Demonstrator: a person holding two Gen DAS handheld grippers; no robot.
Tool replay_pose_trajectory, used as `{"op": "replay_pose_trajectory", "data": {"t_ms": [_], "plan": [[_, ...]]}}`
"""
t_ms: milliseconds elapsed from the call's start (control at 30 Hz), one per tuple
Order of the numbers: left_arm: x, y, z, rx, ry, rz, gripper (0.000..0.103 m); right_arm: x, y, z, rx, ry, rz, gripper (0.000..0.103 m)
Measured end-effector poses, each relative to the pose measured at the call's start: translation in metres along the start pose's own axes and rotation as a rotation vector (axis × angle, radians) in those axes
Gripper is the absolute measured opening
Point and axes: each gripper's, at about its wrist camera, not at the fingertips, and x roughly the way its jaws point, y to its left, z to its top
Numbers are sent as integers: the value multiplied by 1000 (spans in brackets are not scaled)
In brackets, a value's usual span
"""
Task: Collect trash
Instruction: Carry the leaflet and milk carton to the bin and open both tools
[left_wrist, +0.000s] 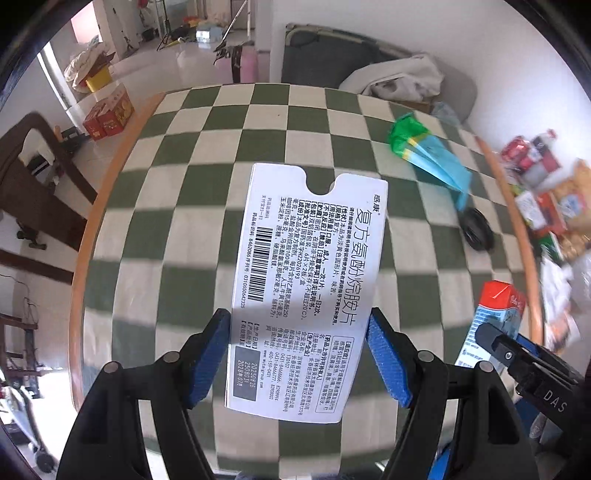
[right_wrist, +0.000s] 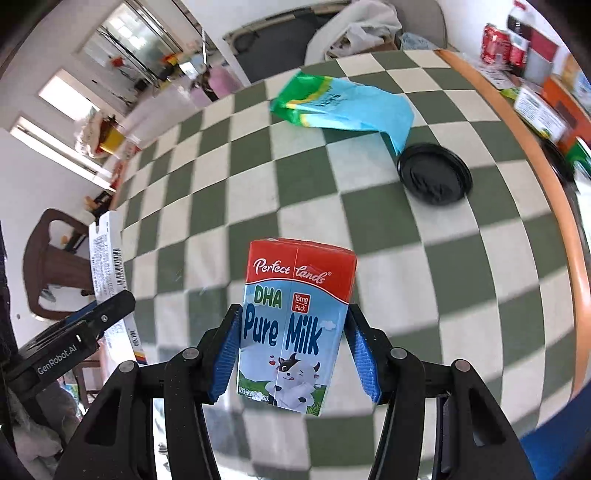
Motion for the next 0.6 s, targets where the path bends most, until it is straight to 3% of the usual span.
{"op": "replay_pose_trajectory", "data": {"t_ms": [167, 300, 467, 600], "plan": [[-31, 31, -83, 17, 16, -67, 71, -54, 10, -101, 3, -55, 15, 57], [-44, 56, -158, -3, 98, -122, 71, -89, 12, -197, 53, -58, 10, 57], [-35, 71, -233, -32, 215, -146, 71, -85, 5, -305, 104, 61, -6, 57], [0, 78, -277, -71, 296, -138, 71, -58, -13, -365, 130, 146, -8, 57]]}}
